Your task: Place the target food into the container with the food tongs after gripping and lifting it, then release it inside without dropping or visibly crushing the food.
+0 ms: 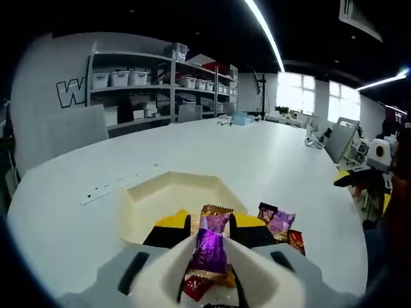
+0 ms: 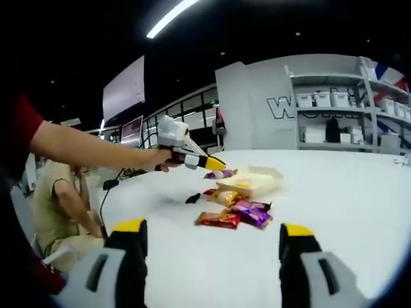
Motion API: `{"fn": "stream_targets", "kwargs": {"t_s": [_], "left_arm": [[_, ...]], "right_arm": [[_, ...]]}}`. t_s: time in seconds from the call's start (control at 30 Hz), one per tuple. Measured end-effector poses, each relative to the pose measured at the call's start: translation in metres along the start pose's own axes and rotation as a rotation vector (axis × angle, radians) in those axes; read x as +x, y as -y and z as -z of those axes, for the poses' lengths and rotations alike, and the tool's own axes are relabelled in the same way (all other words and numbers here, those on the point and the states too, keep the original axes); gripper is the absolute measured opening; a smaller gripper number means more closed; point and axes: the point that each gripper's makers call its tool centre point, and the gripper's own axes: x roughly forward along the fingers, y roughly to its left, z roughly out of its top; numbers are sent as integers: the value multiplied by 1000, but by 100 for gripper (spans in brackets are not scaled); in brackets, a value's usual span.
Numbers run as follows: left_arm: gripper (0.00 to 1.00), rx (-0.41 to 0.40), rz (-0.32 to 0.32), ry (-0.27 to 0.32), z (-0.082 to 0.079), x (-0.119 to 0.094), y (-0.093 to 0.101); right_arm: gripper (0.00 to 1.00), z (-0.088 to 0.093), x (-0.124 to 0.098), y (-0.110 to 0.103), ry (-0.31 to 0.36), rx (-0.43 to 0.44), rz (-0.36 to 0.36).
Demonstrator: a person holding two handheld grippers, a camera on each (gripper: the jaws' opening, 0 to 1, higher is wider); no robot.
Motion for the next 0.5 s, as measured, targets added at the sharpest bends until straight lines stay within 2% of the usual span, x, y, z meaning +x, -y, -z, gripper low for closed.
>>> {"fn": "stream_targets", "kwargs": {"t_s": [0.13, 0.27, 0.5], "left_arm": [[24, 20, -16, 1, 1, 5, -5], [27, 63, -24, 42, -7, 8, -6], [28, 89, -10, 22, -5, 9, 3]], "right_arm": [[82, 1, -3, 3, -8, -9, 3], [83, 1, -6, 9, -5, 0, 11], [82, -2, -9, 16, 1, 0, 29]]}}
